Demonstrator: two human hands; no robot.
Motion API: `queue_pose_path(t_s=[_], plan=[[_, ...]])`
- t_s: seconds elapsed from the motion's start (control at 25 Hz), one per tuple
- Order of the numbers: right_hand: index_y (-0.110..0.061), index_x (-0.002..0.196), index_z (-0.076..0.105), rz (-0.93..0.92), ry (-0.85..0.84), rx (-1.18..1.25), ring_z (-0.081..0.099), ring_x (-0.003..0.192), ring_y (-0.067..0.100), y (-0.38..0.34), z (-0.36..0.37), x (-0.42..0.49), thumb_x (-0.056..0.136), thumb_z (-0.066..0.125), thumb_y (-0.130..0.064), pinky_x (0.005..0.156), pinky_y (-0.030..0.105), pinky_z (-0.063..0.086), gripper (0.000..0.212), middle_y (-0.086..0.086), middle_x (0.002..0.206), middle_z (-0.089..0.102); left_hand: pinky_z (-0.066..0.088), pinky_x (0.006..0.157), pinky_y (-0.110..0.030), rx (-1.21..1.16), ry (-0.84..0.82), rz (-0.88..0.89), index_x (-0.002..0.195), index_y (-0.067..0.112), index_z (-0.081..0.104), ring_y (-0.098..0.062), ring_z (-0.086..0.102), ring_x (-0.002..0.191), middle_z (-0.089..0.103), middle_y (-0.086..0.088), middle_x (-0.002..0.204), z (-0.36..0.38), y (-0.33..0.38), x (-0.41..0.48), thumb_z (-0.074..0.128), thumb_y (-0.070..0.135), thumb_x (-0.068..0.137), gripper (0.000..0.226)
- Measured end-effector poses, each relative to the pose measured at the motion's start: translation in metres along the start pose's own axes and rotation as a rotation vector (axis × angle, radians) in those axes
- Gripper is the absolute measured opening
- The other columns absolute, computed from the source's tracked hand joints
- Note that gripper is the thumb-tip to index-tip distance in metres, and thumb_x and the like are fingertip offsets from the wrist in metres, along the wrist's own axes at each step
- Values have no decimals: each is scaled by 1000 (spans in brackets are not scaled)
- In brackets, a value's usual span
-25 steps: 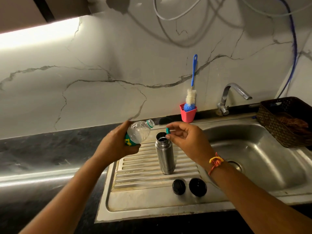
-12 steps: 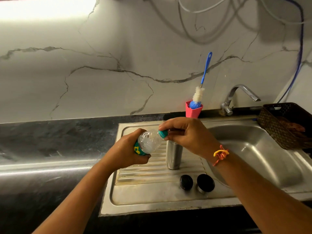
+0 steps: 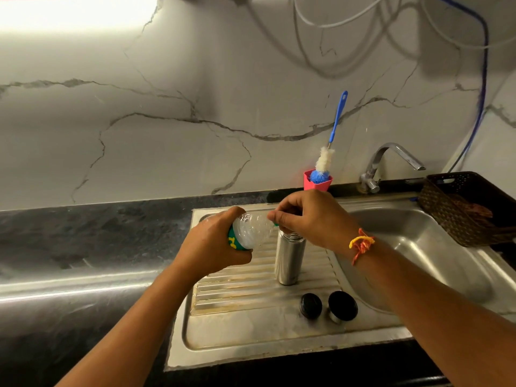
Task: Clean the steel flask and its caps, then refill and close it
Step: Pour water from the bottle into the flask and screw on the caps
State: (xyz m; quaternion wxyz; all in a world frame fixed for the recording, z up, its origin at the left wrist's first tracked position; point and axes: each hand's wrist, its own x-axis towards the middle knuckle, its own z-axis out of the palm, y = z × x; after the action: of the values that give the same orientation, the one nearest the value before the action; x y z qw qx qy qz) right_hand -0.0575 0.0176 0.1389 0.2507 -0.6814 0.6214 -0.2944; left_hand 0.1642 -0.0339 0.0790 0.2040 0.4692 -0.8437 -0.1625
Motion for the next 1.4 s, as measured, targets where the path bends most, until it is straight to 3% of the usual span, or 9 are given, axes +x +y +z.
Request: queue_pose_path(t_s=[0.12, 0.2, 0.32, 0.48, 0.68, 0.88, 1.08, 1.28, 1.4], plan=[[-13, 96, 72, 173, -26, 131, 67, 76, 9, -1, -1, 13, 84, 71, -40, 68, 17, 54, 30, -4, 82, 70, 55, 94, -41, 103, 123, 46, 137, 20, 55, -26, 66, 112, 68, -3, 128, 2, 4, 5, 90, 43, 71, 77], [-12, 92, 71, 239, -12, 259, 71, 76, 12, -1, -3, 22, 83, 73, -38, 73, 23, 59, 28, 1, 82, 73, 56, 90, -47, 119, 208, 107, 132, 15, 60, -31, 66, 109, 68, -9, 123, 9, -3, 13, 93, 41, 66, 78], [-5, 89, 70, 254, 171, 439, 74, 78, 17, 5, -2, 35, 86, 68, -43, 82, 37, 61, 39, 7, 80, 75, 43, 100, -43, -51, 292, 21, 133, 18, 59, -24, 45, 119, 50, -8, 127, 22, -17, 44, 93, 43, 67, 79], [-11, 91, 71, 227, 337, 290, 72, 79, 15, 31, 1, 39, 89, 64, -47, 81, 41, 60, 37, 2, 81, 74, 47, 108, -33, -545, 285, -249, 135, 18, 51, -16, 48, 121, 44, 2, 127, 33, -24, 107, 89, 32, 75, 72], [-21, 86, 70, 328, 396, 89, 69, 75, 13, 77, -1, 23, 89, 62, -50, 73, 41, 60, 30, -4, 78, 72, 49, 106, -37, -796, 278, -398, 137, 15, 48, -15, 55, 119, 57, -4, 136, 68, -40, 184, 85, 15, 80, 68], [-20, 89, 73, 408, 427, 15, 68, 75, 8, 116, -3, 19, 89, 66, -42, 74, 35, 59, 24, -7, 78, 72, 50, 108, -45, -729, 247, -468, 130, 15, 51, -23, 60, 121, 62, -4, 131, 117, -65, 240, 89, 16, 76, 66], [-22, 91, 73, 406, 337, -69, 62, 74, -6, 133, 6, 22, 89, 67, -41, 65, 13, 50, 20, -14, 79, 71, 50, 106, -42, -662, 251, -478, 128, 14, 52, -23, 60, 120, 63, -5, 130, 147, -83, 262, 89, 18, 75, 64], [-23, 93, 72, 413, 270, -78, 66, 80, -1, 142, 16, 25, 89, 67, -41, 70, 18, 53, 19, -13, 84, 72, 50, 107, -41, -651, 248, -482, 133, 13, 50, -22, 59, 123, 62, -6, 134, 155, -98, 275, 89, 20, 75, 70], [-24, 94, 73, 411, 240, -95, 65, 79, -3, 144, 22, 27, 89, 66, -42, 66, 12, 49, 19, -12, 85, 73, 50, 107, -40, -621, 239, -468, 134, 13, 50, -22, 59, 124, 62, -6, 135, 156, -99, 280, 89, 20, 76, 70]])
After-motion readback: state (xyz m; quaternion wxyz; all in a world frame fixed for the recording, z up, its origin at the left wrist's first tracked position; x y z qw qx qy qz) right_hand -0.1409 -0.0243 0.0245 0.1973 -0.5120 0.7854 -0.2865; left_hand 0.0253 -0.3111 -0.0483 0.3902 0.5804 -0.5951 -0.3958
